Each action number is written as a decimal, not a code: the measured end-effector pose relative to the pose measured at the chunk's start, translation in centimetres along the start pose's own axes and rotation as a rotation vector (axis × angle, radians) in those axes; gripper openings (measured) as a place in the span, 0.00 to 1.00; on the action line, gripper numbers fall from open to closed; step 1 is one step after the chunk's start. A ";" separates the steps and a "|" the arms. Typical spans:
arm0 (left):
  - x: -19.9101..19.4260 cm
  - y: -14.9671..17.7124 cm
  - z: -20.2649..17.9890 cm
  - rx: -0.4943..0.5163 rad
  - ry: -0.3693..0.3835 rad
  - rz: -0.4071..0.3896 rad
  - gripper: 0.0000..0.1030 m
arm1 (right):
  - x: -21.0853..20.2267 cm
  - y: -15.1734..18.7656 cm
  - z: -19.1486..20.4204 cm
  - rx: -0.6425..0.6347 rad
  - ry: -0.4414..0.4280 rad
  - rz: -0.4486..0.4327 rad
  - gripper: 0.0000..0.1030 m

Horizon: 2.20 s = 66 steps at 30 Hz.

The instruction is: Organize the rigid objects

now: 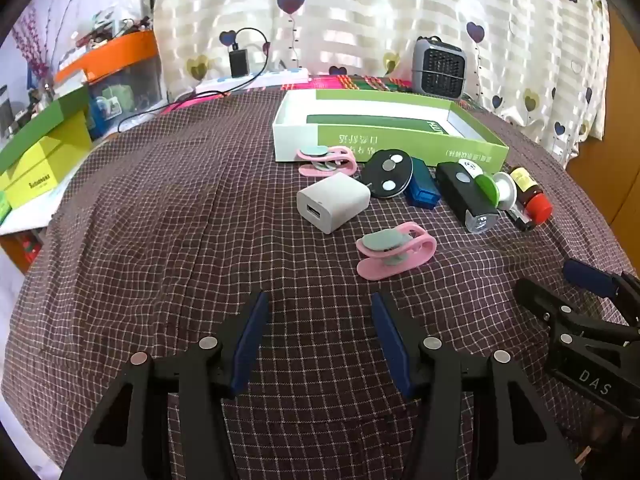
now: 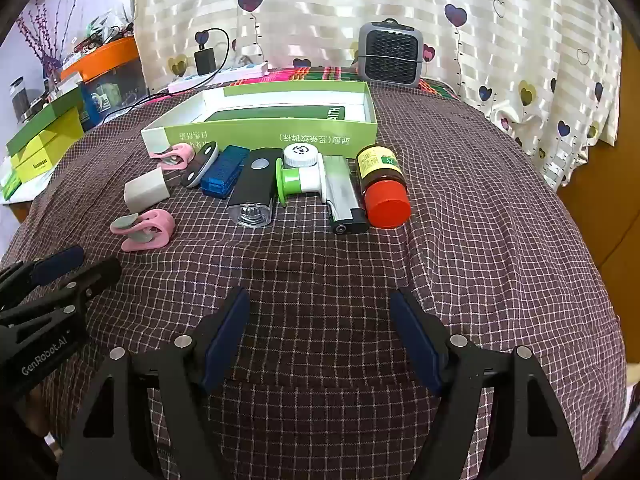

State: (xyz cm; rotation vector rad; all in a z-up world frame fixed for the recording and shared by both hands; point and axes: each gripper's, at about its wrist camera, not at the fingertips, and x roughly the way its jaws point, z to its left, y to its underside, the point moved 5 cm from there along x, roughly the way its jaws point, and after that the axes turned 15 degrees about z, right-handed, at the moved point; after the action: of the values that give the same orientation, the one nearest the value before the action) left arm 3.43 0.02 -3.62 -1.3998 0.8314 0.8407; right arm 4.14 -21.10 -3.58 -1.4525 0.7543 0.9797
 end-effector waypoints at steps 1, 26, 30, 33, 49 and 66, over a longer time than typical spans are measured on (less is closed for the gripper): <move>0.0 0.0 0.0 0.001 -0.001 0.000 0.52 | 0.0 0.0 0.0 0.000 0.000 0.000 0.71; 0.1 0.0 0.0 -0.001 -0.002 0.016 0.55 | 0.0 -0.1 0.0 0.003 -0.005 -0.003 0.71; 0.1 0.0 0.1 -0.001 -0.002 0.016 0.55 | 0.0 -0.1 0.0 0.003 -0.005 -0.003 0.71; 0.1 0.0 0.1 -0.001 -0.003 0.016 0.55 | 0.0 -0.1 0.0 0.003 -0.005 -0.003 0.71; 0.1 0.1 0.1 0.001 -0.003 0.015 0.55 | -0.1 -0.1 0.0 0.003 -0.005 -0.004 0.71; 0.1 0.1 0.0 0.001 -0.004 0.016 0.55 | -0.1 -0.1 0.1 0.003 -0.005 -0.004 0.71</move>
State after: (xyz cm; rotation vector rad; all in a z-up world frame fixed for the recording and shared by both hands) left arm 3.43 0.03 -3.75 -1.3921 0.8410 0.8551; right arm 4.19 -21.02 -3.47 -1.4474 0.7482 0.9782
